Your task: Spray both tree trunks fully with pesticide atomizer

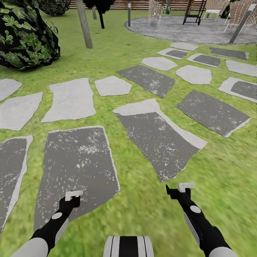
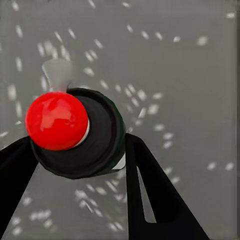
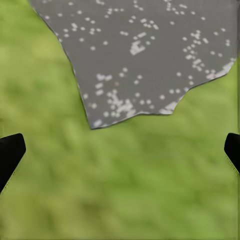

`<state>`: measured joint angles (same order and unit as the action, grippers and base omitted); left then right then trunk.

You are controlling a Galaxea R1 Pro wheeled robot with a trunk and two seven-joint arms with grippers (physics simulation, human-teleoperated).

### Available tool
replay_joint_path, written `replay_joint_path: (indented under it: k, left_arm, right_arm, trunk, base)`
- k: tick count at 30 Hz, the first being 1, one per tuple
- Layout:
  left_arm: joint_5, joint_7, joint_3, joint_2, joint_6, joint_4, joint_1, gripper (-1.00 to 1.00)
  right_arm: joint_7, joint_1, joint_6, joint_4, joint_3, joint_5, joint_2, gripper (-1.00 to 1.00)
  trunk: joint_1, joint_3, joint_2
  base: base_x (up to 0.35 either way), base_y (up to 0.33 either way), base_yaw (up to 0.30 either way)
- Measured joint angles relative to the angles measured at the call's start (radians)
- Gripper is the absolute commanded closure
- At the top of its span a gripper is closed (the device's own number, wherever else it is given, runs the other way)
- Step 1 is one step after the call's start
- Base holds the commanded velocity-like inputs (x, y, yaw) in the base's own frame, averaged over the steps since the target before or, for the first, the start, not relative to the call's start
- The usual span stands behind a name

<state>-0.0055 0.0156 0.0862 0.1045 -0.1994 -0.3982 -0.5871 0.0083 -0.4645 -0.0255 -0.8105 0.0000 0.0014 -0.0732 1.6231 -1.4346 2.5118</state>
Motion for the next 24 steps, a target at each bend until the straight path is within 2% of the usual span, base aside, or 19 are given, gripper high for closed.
replay_joint_path:
  k: [20,24]
  left_arm:
    - [-0.001,-0.003,0.000,0.002,0.002,0.007,0.000,1.00]
    - [-0.003,-0.004,0.001,0.006,0.003,0.014,0.041,1.00]
  right_arm:
    - [-0.002,0.001,-0.004,0.004,0.002,0.003,0.008,-1.00]
    - [-0.001,0.002,-0.005,0.009,0.001,0.013,0.000,-1.00]
  trunk:
    - [-0.009,0.080,-0.005]
    - [-0.011,0.101,-0.006]
  base:
    - [0.000,0.000,0.000]
    - [0.000,0.000,0.000]
